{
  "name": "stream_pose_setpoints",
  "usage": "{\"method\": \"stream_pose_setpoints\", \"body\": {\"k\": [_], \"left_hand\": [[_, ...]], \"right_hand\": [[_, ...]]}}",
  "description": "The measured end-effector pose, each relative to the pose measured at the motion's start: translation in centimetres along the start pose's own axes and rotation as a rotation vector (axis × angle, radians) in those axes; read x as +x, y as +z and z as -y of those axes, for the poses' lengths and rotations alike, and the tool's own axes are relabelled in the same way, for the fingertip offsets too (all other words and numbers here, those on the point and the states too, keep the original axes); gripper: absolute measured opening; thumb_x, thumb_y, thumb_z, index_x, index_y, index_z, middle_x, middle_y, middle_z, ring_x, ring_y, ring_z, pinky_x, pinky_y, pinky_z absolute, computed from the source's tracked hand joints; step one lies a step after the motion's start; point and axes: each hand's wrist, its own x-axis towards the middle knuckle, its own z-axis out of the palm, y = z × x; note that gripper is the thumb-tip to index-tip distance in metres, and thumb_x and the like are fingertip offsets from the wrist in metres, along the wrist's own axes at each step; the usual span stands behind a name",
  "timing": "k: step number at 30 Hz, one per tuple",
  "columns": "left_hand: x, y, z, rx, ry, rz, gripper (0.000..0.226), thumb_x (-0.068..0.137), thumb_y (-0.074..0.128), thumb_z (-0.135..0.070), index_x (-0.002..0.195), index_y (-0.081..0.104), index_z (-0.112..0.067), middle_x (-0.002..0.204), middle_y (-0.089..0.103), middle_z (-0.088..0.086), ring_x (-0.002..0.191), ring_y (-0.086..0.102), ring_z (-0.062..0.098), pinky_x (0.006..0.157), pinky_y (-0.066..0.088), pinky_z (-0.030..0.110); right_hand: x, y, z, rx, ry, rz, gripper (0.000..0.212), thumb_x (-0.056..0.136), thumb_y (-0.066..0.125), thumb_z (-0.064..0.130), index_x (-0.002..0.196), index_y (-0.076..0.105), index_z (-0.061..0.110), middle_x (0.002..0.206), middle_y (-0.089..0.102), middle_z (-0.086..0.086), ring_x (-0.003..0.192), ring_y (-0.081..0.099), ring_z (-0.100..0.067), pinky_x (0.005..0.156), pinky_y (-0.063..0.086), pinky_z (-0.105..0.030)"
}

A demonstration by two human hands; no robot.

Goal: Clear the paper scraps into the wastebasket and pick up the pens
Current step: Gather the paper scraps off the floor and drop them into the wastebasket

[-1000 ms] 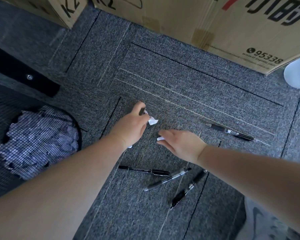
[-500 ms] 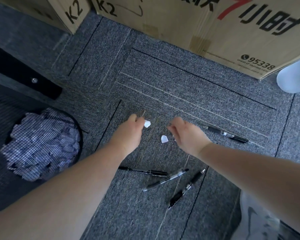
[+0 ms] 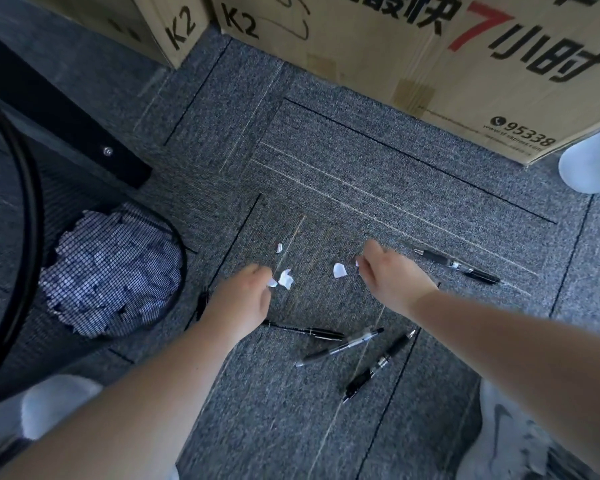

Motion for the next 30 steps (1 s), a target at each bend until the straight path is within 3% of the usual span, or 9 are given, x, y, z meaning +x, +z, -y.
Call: {"method": "stream_pose_setpoints", "body": {"k": [4,8,11,14,18,20,23,27,30], "left_hand": [[-0.2,0.4,0.3,-0.055,-0.035,-0.022,0.011,0.094,0.046,-0.009,0.084,0.050,-0.007,0.082,0.044,0.000,0.054,0.030,0.009,0.045,0.022,0.017],[-0.1,0.7,1.0,-0.081,-0.043,-0.098,0.024,0.095,0.050,-0.018,0.075,0.037,-0.013,0.067,0.029,-0.007,0.050,0.028,0.008,0.044,0.019,0.018],[0.0,1.1,0.6,-0.058,-0.068,-0.163,0.022,0.094,0.051,-0.022,0.080,0.047,-0.006,0.075,0.038,0.000,0.050,0.034,0.015,0.042,0.019,0.017],[0.2,1.6,-0.8,-0.038,-0.081,-0.177,0.026,0.095,0.047,-0.027,0.090,0.052,-0.002,0.089,0.044,0.008,0.051,0.038,0.015,0.041,0.019,0.014],[0.6,2.9,-3.3,0.005,-0.102,-0.147,0.038,0.096,0.034,-0.039,0.104,0.050,-0.006,0.103,0.049,0.013,0.051,0.042,0.012,0.040,0.026,0.015],[0.9,3.6,-4.1,0.062,-0.095,-0.139,0.041,0.095,0.031,-0.042,0.101,0.049,-0.006,0.103,0.049,0.015,0.050,0.040,0.012,0.039,0.028,0.017],[1.5,4.5,-4.4,0.146,-0.104,-0.142,0.038,0.095,0.033,-0.042,0.096,0.047,-0.007,0.101,0.050,0.016,0.049,0.051,0.020,0.038,0.035,0.022],[1.6,4.6,-4.1,0.146,-0.027,-0.161,0.026,0.092,0.049,-0.031,0.091,0.047,-0.006,0.091,0.053,0.015,0.042,0.055,0.023,0.033,0.030,0.022],[1.6,4.4,-4.4,0.186,-0.065,-0.077,0.026,0.094,0.050,-0.023,0.112,0.045,-0.005,0.104,0.051,0.013,0.055,0.060,0.025,0.041,0.032,0.026]], "right_hand": [[-0.5,-0.2,-0.1,0.007,-0.008,0.043,0.008,0.097,0.041,0.014,0.092,0.034,0.015,0.069,0.053,-0.006,0.057,0.056,-0.025,0.050,0.051,-0.037],[-1.1,0.4,-0.2,-0.005,-0.001,0.050,0.010,0.097,0.038,0.010,0.107,0.039,0.008,0.064,0.053,-0.006,0.049,0.049,-0.020,0.044,0.044,-0.031],[-1.1,0.9,-0.3,0.005,0.066,0.018,0.029,0.096,0.039,0.004,0.125,0.036,0.007,0.063,0.054,-0.006,0.049,0.054,-0.023,0.044,0.049,-0.036],[-1.2,1.5,0.0,0.006,0.092,0.026,0.032,0.099,0.037,0.009,0.131,0.031,0.009,0.069,0.055,-0.004,0.053,0.055,-0.022,0.046,0.049,-0.034],[-1.1,2.6,1.2,0.040,0.139,-0.030,0.030,0.102,0.028,0.024,0.127,0.032,0.008,0.076,0.054,-0.004,0.057,0.049,-0.022,0.052,0.042,-0.031],[-1.1,2.8,1.7,0.027,0.158,-0.085,0.039,0.101,0.025,0.035,0.127,0.033,0.007,0.089,0.060,-0.010,0.063,0.054,-0.026,0.055,0.047,-0.036],[-1.0,3.2,2.4,-0.101,0.170,-0.110,0.058,0.096,0.023,0.051,0.131,0.032,0.006,0.098,0.060,-0.010,0.071,0.063,-0.029,0.054,0.053,-0.038],[-0.9,3.9,3.4,-0.290,0.178,-0.174,0.060,0.093,0.032,0.054,0.121,0.045,0.003,0.084,0.058,-0.012,0.053,0.061,-0.029,0.036,0.038,-0.029],[-1.0,4.5,3.6,-0.320,0.172,-0.251,0.049,0.092,0.041,0.047,0.108,0.052,0.002,0.071,0.055,-0.011,0.040,0.054,-0.026,0.031,0.030,-0.025]]}}
